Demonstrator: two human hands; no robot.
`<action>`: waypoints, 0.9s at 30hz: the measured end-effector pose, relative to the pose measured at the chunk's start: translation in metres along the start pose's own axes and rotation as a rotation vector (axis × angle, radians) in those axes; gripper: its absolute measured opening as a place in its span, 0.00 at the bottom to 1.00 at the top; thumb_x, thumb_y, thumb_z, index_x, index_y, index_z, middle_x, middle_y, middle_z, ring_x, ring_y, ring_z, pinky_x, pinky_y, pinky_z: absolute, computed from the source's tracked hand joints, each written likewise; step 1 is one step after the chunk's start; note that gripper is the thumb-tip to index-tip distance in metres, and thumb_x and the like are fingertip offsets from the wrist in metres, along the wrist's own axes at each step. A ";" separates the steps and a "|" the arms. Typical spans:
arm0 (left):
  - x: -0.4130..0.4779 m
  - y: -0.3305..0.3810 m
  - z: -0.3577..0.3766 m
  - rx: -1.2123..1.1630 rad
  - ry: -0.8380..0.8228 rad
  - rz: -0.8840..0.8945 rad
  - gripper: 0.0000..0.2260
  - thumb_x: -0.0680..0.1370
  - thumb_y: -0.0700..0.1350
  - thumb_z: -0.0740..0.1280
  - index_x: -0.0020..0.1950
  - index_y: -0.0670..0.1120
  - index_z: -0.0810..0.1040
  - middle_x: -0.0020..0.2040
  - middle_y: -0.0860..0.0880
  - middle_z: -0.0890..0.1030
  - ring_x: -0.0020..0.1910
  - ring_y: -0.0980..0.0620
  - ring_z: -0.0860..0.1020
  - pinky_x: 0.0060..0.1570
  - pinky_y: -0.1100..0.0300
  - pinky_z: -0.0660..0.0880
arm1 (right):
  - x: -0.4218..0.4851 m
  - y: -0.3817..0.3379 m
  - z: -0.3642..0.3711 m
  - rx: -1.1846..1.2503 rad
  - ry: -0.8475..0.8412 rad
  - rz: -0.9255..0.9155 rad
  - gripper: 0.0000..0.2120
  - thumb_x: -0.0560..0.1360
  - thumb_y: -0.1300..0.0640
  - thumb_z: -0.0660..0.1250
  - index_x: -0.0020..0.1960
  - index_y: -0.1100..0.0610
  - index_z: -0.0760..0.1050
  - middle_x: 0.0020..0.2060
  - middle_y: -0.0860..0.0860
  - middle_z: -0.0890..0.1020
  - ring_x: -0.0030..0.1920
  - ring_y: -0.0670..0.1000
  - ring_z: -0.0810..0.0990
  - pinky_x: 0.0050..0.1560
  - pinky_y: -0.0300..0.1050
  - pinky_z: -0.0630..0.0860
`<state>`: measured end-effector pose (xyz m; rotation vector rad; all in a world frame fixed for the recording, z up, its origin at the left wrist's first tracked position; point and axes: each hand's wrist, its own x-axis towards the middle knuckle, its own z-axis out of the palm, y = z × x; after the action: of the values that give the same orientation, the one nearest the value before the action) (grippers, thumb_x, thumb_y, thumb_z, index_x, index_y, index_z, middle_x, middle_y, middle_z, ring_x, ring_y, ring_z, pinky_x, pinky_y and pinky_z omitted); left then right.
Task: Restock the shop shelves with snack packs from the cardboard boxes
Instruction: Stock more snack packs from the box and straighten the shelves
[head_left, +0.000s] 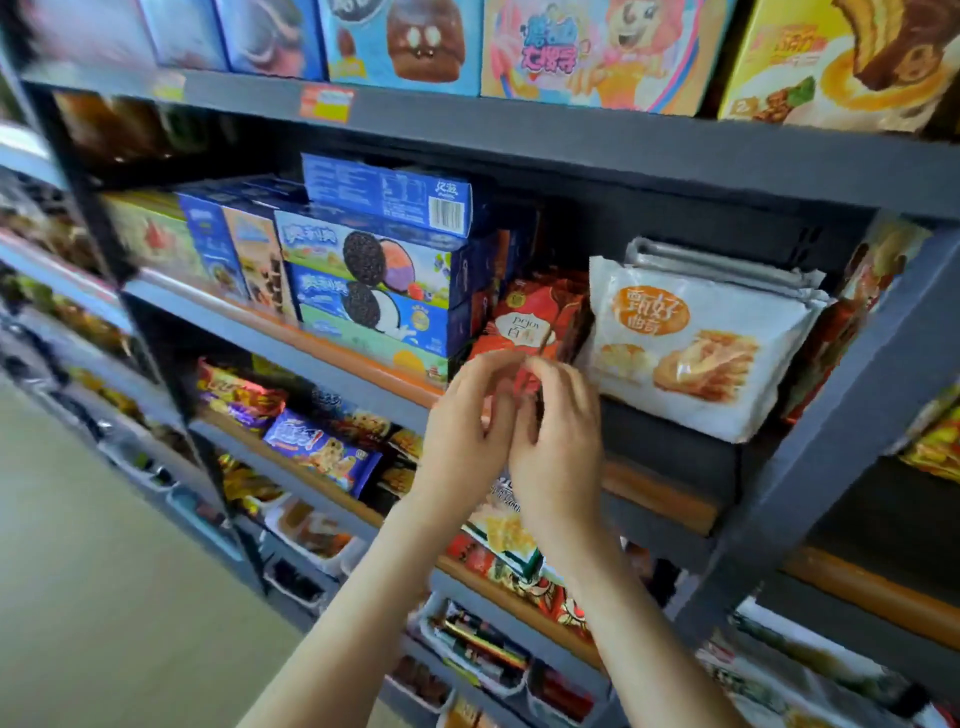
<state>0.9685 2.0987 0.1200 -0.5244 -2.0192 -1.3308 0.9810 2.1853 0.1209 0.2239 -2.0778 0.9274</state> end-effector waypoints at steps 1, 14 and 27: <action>-0.013 -0.004 -0.010 0.004 0.036 -0.065 0.11 0.78 0.40 0.60 0.59 0.47 0.76 0.51 0.55 0.80 0.52 0.59 0.78 0.52 0.68 0.72 | -0.010 -0.004 0.007 0.071 -0.047 -0.016 0.13 0.76 0.63 0.59 0.59 0.63 0.76 0.55 0.57 0.78 0.58 0.51 0.71 0.59 0.41 0.68; -0.361 -0.014 -0.153 0.421 0.575 -1.198 0.10 0.79 0.36 0.61 0.57 0.46 0.77 0.47 0.52 0.81 0.48 0.52 0.80 0.50 0.61 0.74 | -0.262 -0.056 0.096 0.364 -1.231 -0.034 0.19 0.75 0.65 0.65 0.66 0.63 0.70 0.61 0.59 0.73 0.63 0.58 0.71 0.62 0.47 0.65; -0.696 -0.037 -0.188 0.587 0.612 -1.959 0.17 0.80 0.47 0.61 0.69 0.50 0.70 0.62 0.48 0.77 0.60 0.48 0.76 0.53 0.56 0.72 | -0.569 -0.061 0.179 0.034 -1.915 -0.292 0.23 0.75 0.63 0.65 0.69 0.61 0.67 0.66 0.58 0.71 0.68 0.57 0.66 0.69 0.46 0.59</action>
<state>1.4926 1.9283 -0.3460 2.3046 -1.8112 -1.1780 1.2622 1.9295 -0.3426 1.9778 -3.3966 0.4165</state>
